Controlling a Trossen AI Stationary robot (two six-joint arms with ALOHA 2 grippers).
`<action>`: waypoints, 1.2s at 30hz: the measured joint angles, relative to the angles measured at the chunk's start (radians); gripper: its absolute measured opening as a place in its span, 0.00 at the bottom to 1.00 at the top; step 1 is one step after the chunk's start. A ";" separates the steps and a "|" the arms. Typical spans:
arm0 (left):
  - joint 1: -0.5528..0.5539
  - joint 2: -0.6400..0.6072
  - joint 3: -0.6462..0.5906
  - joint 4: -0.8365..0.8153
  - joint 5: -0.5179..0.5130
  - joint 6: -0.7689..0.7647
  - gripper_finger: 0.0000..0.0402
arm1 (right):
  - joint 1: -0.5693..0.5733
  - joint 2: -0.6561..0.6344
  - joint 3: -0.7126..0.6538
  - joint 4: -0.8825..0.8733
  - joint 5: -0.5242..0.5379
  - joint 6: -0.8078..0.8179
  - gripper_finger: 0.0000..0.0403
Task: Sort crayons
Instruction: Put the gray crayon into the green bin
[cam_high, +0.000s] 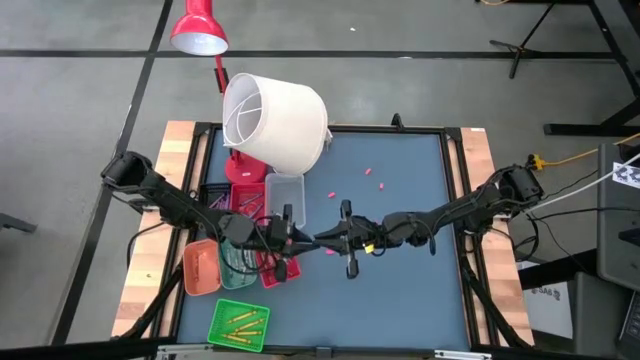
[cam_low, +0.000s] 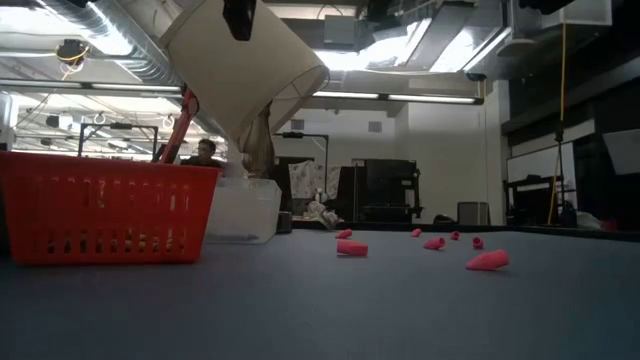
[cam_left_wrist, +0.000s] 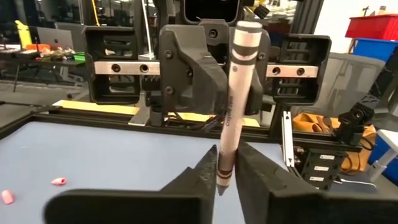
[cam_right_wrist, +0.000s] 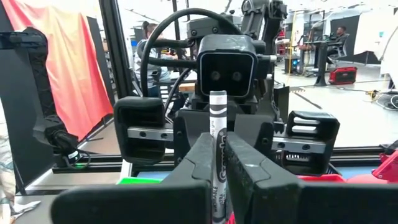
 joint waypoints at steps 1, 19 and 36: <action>0.000 0.000 0.000 0.000 0.001 0.000 0.08 | 0.000 0.000 0.000 0.000 0.000 0.000 0.05; 0.000 0.000 0.000 -0.002 0.005 -0.001 0.02 | 0.000 0.000 0.000 0.000 0.001 0.000 0.14; -0.050 -0.013 0.000 -0.129 0.005 -0.006 0.01 | 0.002 -0.119 0.000 -0.201 0.001 0.001 0.35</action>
